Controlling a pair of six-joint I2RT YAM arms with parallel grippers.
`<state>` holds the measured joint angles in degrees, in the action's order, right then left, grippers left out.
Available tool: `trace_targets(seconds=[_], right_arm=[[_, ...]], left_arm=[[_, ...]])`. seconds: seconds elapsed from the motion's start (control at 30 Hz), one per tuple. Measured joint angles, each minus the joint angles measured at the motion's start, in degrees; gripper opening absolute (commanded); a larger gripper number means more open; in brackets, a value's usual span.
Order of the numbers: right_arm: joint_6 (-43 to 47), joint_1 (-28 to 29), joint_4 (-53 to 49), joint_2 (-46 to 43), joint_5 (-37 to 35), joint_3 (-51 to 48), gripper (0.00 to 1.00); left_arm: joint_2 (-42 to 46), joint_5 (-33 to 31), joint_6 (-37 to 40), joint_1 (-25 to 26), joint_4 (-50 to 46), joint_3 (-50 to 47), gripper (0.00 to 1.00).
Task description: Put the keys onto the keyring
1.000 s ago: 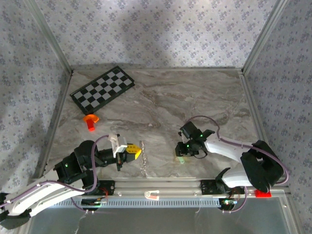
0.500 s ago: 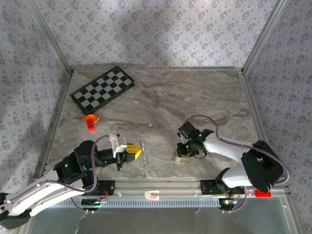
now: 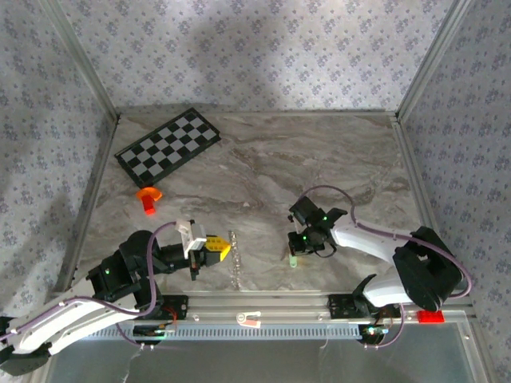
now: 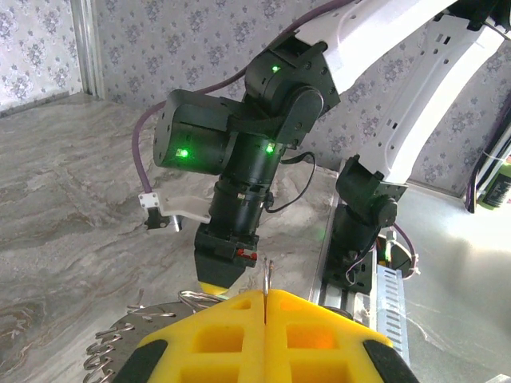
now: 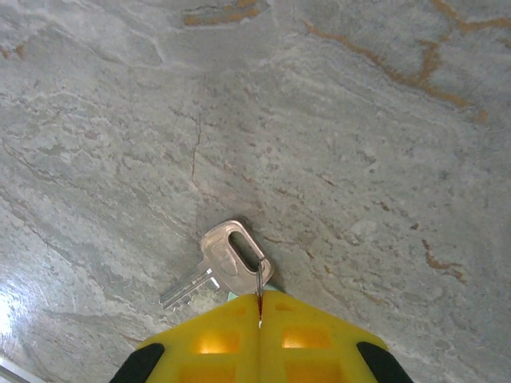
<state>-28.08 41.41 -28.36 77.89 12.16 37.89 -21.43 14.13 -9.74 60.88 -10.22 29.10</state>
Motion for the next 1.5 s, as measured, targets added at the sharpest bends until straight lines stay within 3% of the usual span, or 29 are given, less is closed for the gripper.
trace_targets(seconds=[0.3, 0.67, 0.87, 1.5], right_arm=[[1.4, 1.0, -5.0, 0.4, -1.0, 3.4, 0.00], [5.0, 3.1, -23.6, 5.2, -1.7, 14.2, 0.00], [9.3, 3.1, -31.4, 12.5, -1.8, 19.2, 0.00], [17.7, 3.1, -36.4, 25.4, -1.7, 26.5, 0.00]], left_arm=[[0.0, 0.0, 0.0, 0.0, 0.0, 0.0, 0.00], [0.8, 0.2, -0.6, 0.2, 0.2, 0.0, 0.00], [1.3, 0.4, -0.9, 0.4, 0.1, 0.0, 0.00], [2.7, 0.4, -0.9, 1.6, 0.2, -0.2, 0.00]])
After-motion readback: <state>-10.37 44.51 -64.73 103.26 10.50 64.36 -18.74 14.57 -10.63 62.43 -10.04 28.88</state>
